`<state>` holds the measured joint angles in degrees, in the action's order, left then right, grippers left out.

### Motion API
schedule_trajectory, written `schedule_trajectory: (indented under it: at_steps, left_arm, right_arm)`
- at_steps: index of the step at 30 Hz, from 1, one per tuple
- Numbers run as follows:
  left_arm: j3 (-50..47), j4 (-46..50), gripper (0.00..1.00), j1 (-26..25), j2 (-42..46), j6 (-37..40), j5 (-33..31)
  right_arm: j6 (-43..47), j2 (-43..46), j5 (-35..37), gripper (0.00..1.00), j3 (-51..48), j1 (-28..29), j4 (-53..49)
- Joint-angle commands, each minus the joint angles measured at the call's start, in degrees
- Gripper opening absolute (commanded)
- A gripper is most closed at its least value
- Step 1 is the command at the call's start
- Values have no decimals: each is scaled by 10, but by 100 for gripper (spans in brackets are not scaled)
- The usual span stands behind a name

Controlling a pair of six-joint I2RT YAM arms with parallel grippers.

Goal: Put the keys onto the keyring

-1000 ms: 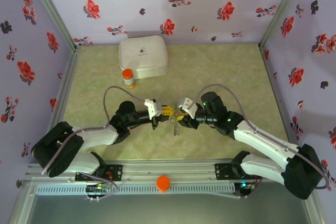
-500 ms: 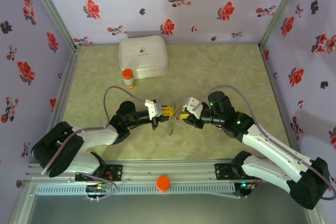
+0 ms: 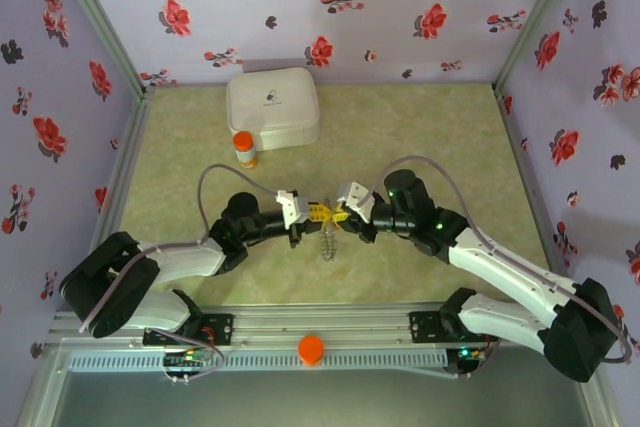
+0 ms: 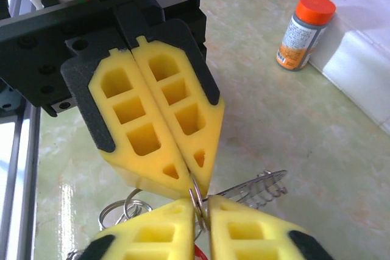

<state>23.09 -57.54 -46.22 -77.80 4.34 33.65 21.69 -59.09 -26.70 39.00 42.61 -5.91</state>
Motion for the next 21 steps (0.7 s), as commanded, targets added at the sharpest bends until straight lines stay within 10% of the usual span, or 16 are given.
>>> schedule_trajectory:
  at_steps: [1,3,8,21]
  left_arm:
    - [14,-28,0,-7,8,-10,19]
    - [8,-23,0,-8,15,-4,1]
    - [8,79,44,-7,62,39,-26]
    - [64,268,32,-7,84,91,16]
  right_arm:
    - [6,-14,-24,1,18,5,7]
    - [20,-17,-21,0,29,4,-18]
    - [76,-28,17,0,81,14,-128]
    - [143,-59,99,0,168,75,-258]
